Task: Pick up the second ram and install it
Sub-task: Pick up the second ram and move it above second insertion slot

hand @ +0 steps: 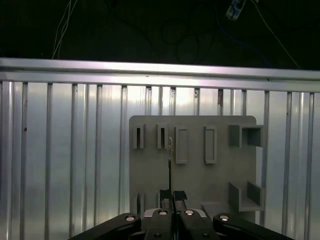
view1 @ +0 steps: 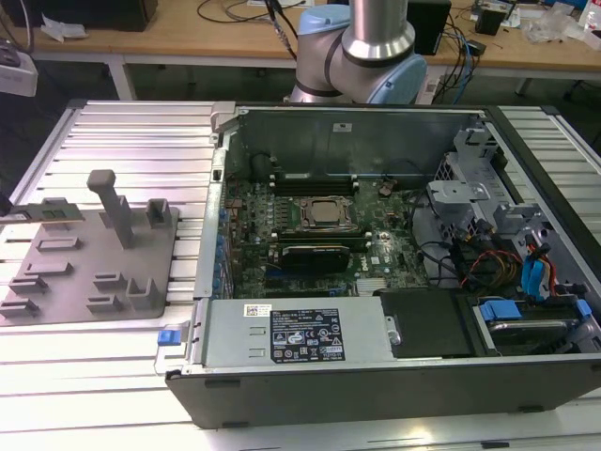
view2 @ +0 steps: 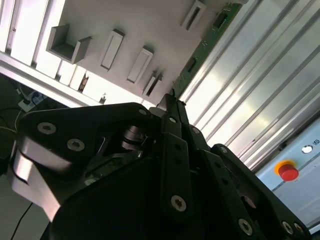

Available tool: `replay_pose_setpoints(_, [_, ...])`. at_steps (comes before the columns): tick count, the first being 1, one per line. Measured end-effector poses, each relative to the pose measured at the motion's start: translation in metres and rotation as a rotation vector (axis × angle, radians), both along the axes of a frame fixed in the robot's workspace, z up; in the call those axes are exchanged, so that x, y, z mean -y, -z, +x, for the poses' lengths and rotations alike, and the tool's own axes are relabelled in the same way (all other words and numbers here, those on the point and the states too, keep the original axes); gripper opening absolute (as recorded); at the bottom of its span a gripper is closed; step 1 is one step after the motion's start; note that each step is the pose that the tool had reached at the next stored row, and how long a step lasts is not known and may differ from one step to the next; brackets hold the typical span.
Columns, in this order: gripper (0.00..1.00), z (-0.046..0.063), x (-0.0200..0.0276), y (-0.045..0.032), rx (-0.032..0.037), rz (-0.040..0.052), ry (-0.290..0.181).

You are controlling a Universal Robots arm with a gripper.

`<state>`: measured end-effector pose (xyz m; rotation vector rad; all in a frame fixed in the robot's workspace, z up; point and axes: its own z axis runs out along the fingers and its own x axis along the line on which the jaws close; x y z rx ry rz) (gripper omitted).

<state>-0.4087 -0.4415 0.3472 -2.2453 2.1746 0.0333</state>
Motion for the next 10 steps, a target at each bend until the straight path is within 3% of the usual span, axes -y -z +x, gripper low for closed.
replay_pose_setpoints(10, [0.09, 0.0, -0.0005, -0.0135, 0.0037, 0.0, 0.0])
